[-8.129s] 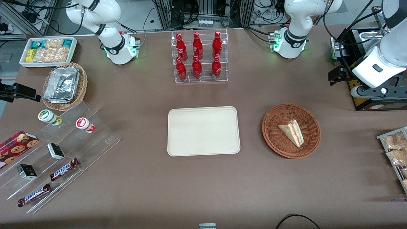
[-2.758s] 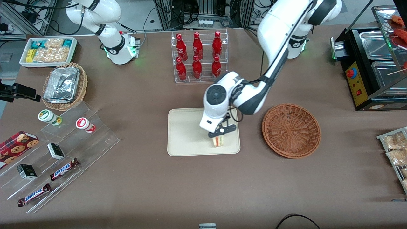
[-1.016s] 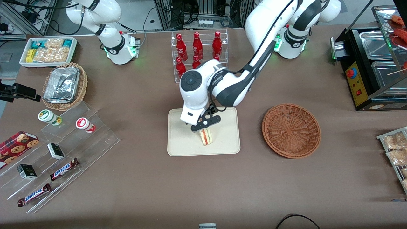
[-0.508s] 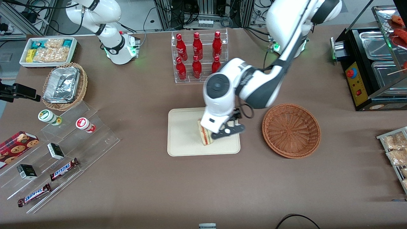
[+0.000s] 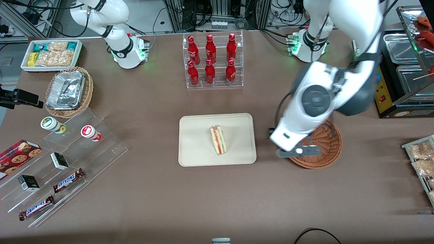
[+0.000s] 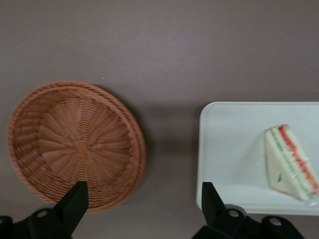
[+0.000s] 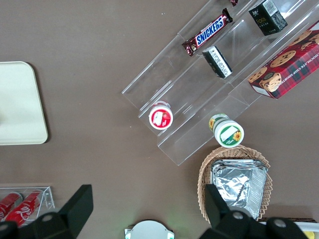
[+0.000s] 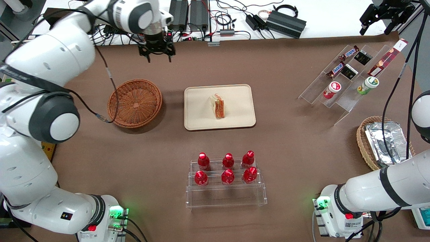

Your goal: Place sandwich from basket to tray

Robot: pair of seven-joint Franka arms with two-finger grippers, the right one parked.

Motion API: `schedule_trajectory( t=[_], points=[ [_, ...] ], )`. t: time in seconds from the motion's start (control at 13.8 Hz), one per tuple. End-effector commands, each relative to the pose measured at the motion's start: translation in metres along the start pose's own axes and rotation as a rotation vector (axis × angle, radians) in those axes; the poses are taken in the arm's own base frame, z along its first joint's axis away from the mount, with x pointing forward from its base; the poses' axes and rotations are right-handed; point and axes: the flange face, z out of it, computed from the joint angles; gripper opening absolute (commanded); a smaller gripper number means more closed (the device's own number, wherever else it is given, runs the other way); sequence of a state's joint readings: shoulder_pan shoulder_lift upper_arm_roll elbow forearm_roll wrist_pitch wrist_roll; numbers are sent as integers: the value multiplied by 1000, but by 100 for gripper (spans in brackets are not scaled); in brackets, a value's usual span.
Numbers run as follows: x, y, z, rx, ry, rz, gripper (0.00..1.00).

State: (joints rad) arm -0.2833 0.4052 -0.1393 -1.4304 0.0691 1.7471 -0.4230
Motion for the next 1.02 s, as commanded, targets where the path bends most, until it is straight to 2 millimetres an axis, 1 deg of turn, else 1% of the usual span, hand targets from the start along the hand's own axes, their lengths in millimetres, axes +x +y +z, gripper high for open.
schedule_trajectory(
  t=[0.0,0.07,0.22,0.29,0.36,0.51,0.73,0.8,0.94],
  points=[
    [-21,-59,-26,-13,-28,146,100],
    [-24,-85,-32,-16,-74,190,100],
    [-26,-122,-51,-37,-70,247,100],
    [-30,-139,-57,-38,-79,266,100],
    [-32,-145,-64,-37,-73,280,100],
    [-37,-164,-85,-29,-36,253,100],
    [-46,-184,-111,-26,3,223,100],
    [-48,-196,-119,-27,4,205,100],
    [-51,-216,-123,-39,-10,192,100]
  ],
)
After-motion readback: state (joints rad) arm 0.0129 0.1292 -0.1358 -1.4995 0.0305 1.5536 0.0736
